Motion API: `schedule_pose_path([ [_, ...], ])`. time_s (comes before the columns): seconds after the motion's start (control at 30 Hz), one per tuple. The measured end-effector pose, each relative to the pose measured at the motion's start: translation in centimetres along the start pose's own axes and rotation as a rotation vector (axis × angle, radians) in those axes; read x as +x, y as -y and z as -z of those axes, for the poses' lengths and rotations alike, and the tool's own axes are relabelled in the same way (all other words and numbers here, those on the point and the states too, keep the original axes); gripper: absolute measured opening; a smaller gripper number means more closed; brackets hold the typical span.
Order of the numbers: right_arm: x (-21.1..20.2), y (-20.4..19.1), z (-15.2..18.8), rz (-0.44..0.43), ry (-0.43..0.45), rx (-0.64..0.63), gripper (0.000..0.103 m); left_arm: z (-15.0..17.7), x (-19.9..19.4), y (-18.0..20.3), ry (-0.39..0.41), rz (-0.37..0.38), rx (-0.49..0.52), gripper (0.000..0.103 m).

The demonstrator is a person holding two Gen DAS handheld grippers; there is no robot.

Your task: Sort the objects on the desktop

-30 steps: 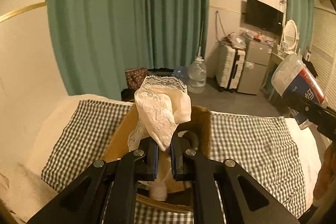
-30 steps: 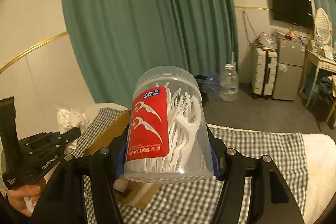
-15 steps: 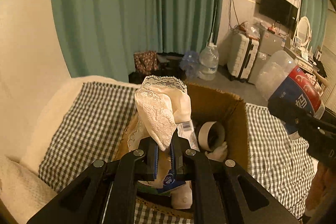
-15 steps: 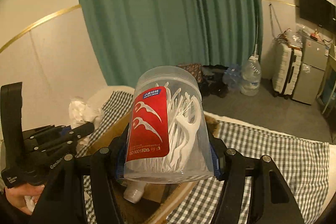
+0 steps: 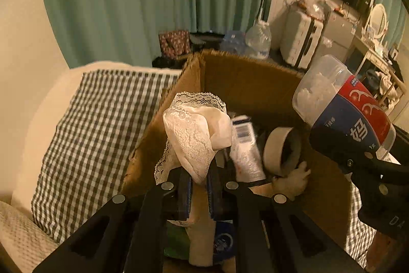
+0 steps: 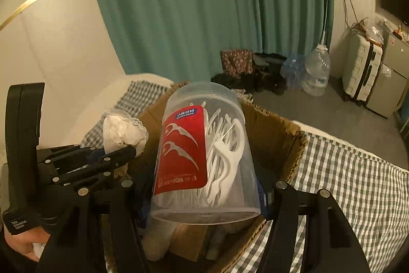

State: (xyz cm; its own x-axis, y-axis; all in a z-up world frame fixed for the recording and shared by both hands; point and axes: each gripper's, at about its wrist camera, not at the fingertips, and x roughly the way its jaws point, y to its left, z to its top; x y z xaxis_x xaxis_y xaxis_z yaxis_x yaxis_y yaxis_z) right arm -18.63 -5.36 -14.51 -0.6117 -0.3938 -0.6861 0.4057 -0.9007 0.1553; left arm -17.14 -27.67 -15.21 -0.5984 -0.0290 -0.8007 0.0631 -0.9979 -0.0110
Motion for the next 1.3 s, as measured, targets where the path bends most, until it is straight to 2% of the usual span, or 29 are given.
schedule_pose_path([
  [0.17,2.7,0.3,0.2,0.012,-0.068,-0.005,0.061,0.3,1.9,0.0,-0.043,0.009,-0.002,0.009],
  [0.37,5.0,0.8,0.5,0.027,-0.125,-0.02,0.061,0.3,2.4,-0.3,-0.049,0.013,-0.002,0.013],
  [0.4,5.1,0.8,0.6,0.028,-0.129,-0.019,0.061,0.3,2.4,-0.4,-0.05,0.015,-0.001,0.019],
  [0.47,5.3,0.7,0.7,0.035,-0.133,-0.021,0.063,0.2,2.4,-0.5,-0.055,0.017,-0.006,0.043],
  [0.5,5.2,0.7,0.6,0.043,-0.127,-0.026,0.066,0.1,2.4,-0.4,-0.059,0.019,-0.012,0.068],
  [0.53,5.0,0.7,0.6,0.05,-0.113,-0.032,0.077,-0.1,2.2,-0.6,-0.054,0.006,-0.03,0.077],
  [0.6,4.0,0.8,0.4,0.069,-0.068,-0.032,0.085,-0.2,1.8,-0.8,-0.041,0.041,-0.04,0.082],
  [0.63,3.7,0.9,0.3,0.081,-0.055,-0.032,0.09,-0.2,1.6,-0.7,-0.037,0.046,-0.035,0.083],
  [0.73,2.5,1.2,-0.2,0.093,-0.025,-0.015,0.09,-0.2,0.5,0.1,-0.015,-0.01,0.0,0.083],
  [0.97,-0.8,1.5,-2.0,0.097,0.039,0.027,0.09,-0.6,-3.2,0.5,0.045,-0.018,0.002,0.085],
  [1.03,-2.3,1.4,-1.9,0.094,0.062,0.031,0.091,-0.7,-4.4,0.8,0.065,-0.024,0.004,0.095],
  [1.1,-3.9,1.4,-2.0,0.095,0.094,0.028,0.095,-0.9,-5.9,1.2,0.096,-0.041,0.011,0.1],
  [1.23,-7.1,1.3,-2.0,0.106,0.149,0.022,0.103,-1.1,-8.6,2.0,0.146,-0.051,0.004,0.103],
  [1.3,-8.5,1.2,-2.1,0.104,0.172,0.017,0.103,-1.2,-9.9,2.1,0.173,-0.036,-0.009,0.103],
])
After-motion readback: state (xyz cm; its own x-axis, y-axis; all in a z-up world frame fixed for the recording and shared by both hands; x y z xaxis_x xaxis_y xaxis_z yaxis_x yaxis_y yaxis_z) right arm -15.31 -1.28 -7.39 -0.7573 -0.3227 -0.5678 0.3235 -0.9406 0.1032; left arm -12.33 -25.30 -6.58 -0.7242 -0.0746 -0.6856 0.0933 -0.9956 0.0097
